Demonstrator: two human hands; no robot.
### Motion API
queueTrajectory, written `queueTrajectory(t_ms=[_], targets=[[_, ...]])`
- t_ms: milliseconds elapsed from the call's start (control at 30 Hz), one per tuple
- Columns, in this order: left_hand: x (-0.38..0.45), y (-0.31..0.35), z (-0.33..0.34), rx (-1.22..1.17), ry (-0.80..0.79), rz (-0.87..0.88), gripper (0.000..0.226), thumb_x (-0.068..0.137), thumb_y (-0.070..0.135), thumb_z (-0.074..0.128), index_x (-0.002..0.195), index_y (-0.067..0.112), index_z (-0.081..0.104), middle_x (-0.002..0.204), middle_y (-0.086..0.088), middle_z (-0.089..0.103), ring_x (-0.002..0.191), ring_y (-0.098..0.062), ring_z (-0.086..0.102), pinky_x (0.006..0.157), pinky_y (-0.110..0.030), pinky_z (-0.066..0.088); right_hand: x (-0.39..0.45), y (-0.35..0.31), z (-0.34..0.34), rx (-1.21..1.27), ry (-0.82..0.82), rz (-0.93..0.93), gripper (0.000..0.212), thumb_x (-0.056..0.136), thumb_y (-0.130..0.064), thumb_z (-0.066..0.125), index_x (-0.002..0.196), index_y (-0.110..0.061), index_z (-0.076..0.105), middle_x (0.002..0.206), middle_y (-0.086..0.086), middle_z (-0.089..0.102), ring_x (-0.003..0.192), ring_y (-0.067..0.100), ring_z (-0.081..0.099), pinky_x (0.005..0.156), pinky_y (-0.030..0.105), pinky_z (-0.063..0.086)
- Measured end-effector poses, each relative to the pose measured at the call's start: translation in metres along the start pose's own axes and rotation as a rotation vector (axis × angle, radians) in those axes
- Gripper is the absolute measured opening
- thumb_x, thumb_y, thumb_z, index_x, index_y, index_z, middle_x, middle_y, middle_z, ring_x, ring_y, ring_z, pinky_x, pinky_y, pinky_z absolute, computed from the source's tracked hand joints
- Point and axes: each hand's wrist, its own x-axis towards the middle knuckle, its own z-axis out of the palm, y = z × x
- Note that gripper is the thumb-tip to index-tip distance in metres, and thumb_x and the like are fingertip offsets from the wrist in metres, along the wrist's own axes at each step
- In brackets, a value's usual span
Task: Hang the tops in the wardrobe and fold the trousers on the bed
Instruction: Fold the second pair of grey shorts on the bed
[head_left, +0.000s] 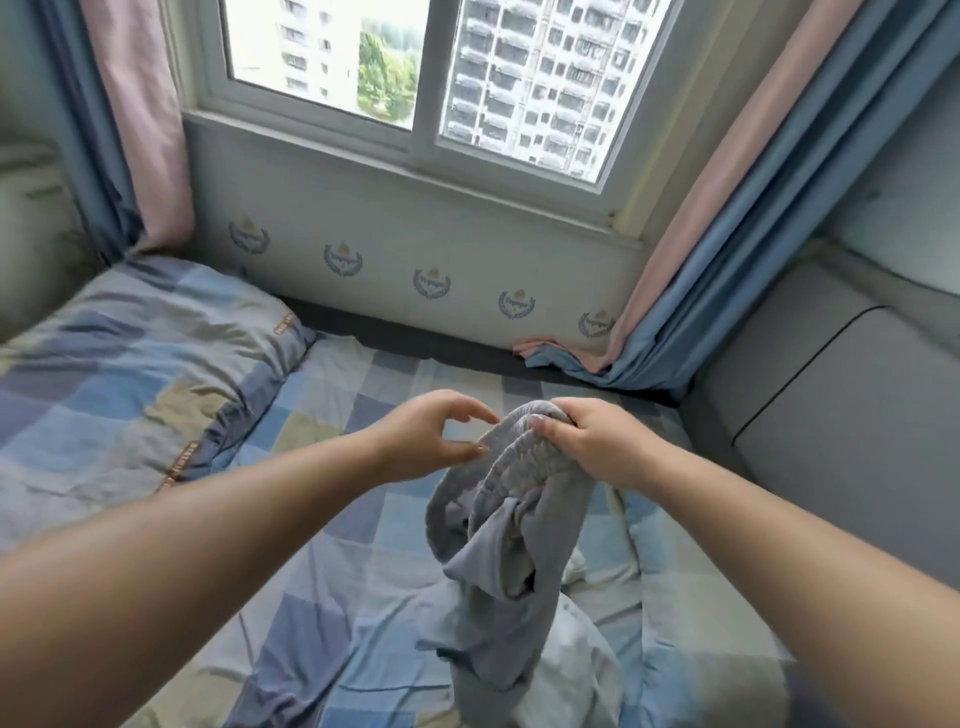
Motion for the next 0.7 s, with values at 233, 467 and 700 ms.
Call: queueTrajectory(t_ms=[233, 467, 700], targets=[[-0.010, 0.089, -0.058, -0.182, 0.114, 0.015, 0.051, 0.085, 0.029, 0.070, 0.130, 0.027, 0.048, 0.120, 0.008, 0.059, 0.111, -0.008, 0.059, 0.090, -0.027, 0.050, -0.040, -0.071, -0.090, 0.060, 0.085, -0.142, 0.024, 0.088, -0.019, 0.045, 0.098, -0.018, 0.067, 0.097, 0.001, 0.069, 0.097, 0.020, 0.061, 0.091, 0.040, 0.049], [-0.051, 0.087, -0.113, 0.049, 0.168, -0.156, 0.020, 0.079, 0.025, 0.072, 0.068, 0.015, 0.060, 0.057, 0.001, 0.060, 0.056, -0.023, 0.066, 0.056, -0.037, 0.057, -0.062, -0.128, -0.156, 0.019, 0.243, -0.239, 0.029, 0.086, -0.012, 0.049, 0.086, -0.037, 0.064, 0.093, -0.012, 0.064, 0.092, 0.011, 0.058, 0.079, 0.027, 0.046], [-0.103, 0.059, -0.185, 0.398, 0.426, -0.217, 0.011, 0.082, 0.017, 0.061, 0.081, 0.028, 0.065, 0.081, 0.004, 0.064, 0.087, -0.023, 0.061, 0.066, -0.031, 0.045, -0.065, -0.170, -0.160, -0.485, 0.294, -0.163, 0.035, 0.089, 0.000, 0.048, 0.107, -0.026, 0.063, 0.096, -0.004, 0.052, 0.088, 0.018, 0.051, 0.066, 0.028, 0.039]])
